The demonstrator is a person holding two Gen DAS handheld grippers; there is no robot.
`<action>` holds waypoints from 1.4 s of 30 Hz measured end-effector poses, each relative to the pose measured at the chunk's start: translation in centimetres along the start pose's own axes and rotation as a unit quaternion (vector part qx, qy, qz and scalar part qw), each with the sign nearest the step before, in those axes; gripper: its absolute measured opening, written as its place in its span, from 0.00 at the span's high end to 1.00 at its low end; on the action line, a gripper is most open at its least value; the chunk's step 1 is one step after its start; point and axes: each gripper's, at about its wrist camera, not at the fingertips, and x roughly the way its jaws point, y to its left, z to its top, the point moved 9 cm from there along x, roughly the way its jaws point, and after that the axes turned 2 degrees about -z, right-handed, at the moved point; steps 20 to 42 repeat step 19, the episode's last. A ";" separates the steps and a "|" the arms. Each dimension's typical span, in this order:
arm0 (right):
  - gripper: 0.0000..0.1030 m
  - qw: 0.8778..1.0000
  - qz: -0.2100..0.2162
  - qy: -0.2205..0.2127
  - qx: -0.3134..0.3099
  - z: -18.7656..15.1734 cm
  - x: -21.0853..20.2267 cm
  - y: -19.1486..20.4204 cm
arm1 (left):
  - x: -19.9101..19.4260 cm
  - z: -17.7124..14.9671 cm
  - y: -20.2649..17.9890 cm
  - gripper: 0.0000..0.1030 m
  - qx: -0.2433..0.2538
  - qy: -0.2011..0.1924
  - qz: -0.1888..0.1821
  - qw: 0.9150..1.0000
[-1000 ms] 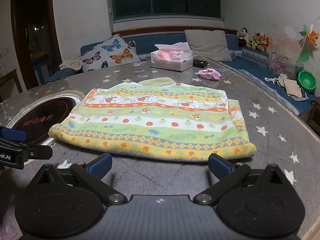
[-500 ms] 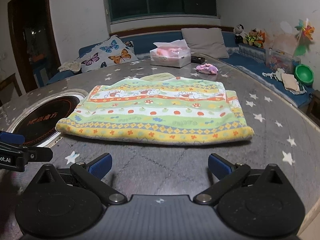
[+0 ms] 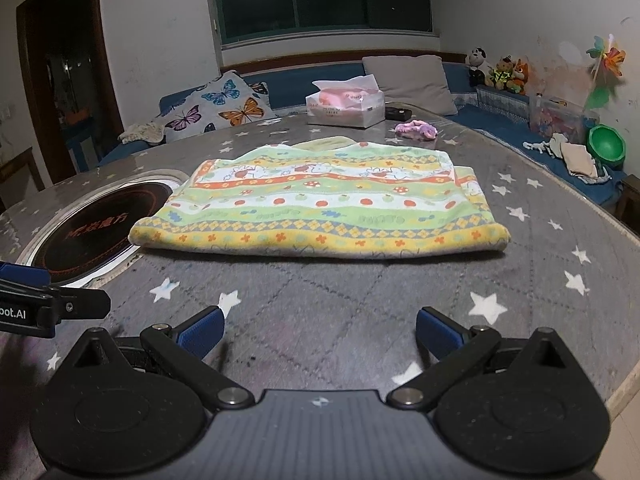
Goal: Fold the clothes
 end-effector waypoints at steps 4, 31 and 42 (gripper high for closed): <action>0.00 1.000 -0.003 -0.001 0.001 -0.5 -0.4 -0.1 | -0.3 -0.5 -0.1 0.00 0.000 -0.002 -0.001 1.000; 0.00 1.000 0.004 -0.013 0.004 -1.0 -1.8 0.3 | -1.4 -1.8 -1.0 0.00 0.004 -0.007 0.002 1.000; 0.00 1.000 0.004 -0.013 0.004 -1.0 -1.8 0.3 | -1.4 -1.8 -1.0 0.00 0.004 -0.007 0.002 1.000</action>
